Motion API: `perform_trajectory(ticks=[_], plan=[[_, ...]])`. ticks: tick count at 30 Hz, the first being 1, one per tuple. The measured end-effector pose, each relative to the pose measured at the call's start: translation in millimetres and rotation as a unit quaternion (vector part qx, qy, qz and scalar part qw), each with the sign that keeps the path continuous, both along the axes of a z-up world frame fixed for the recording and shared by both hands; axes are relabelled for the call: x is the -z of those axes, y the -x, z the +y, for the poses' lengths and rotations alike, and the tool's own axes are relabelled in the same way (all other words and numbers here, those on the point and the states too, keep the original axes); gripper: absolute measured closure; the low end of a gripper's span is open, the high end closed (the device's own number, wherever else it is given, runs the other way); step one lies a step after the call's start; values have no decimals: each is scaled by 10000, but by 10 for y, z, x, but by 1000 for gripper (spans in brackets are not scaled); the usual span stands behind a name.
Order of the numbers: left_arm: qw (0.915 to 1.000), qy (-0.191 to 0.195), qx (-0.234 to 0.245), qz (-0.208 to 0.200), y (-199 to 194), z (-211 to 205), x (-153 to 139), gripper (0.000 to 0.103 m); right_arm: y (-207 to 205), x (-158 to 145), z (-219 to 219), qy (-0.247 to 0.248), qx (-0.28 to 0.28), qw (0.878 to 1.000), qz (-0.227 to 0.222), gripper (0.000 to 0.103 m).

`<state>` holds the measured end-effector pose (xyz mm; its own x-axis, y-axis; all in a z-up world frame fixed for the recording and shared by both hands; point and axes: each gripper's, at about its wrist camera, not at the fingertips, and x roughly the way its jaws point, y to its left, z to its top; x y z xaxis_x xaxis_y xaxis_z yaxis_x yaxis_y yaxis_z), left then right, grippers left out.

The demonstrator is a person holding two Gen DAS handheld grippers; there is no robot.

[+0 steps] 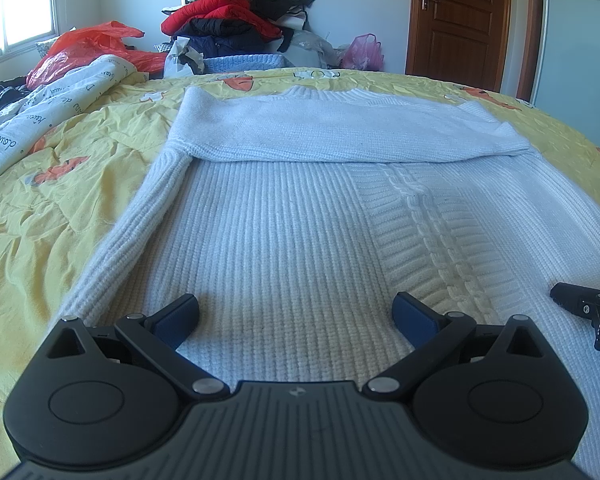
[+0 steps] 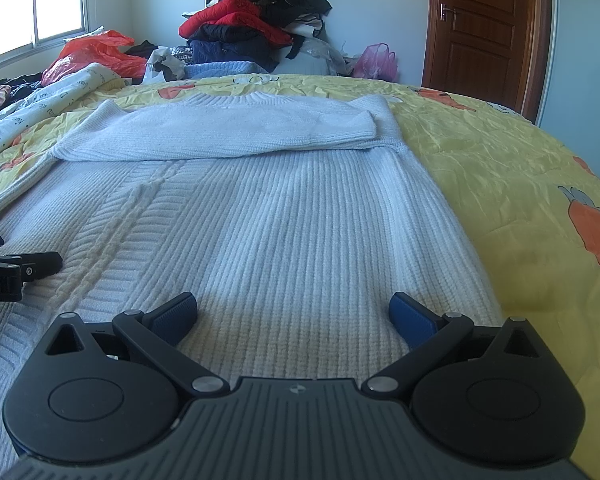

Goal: Fold small clothes

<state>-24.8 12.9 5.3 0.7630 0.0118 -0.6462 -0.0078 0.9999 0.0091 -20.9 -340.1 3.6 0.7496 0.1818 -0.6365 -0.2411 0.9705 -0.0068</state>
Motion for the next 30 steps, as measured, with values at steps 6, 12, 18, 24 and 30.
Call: perform_trajectory(ticks=[6,12,18,24,30], plan=[[10000,0,1,0,0,-4,1,0,4,1,-1,2,0,10000,-2,1],[10000,-1,1,-1,1,-5,1,0,27,-7,12,14,-2,10000,-8,1],[10000,-4,-1,-1,3,-6,1,0,32,-6,15,16,-3,10000,-12,1],[10000,-8,-2,3,43,-16,0,0,36,-4,15,13,-2,10000,-11,1],[10000,7,6,-4,115,-13,-3,0,36,-4,14,13,-1,10000,-13,1]])
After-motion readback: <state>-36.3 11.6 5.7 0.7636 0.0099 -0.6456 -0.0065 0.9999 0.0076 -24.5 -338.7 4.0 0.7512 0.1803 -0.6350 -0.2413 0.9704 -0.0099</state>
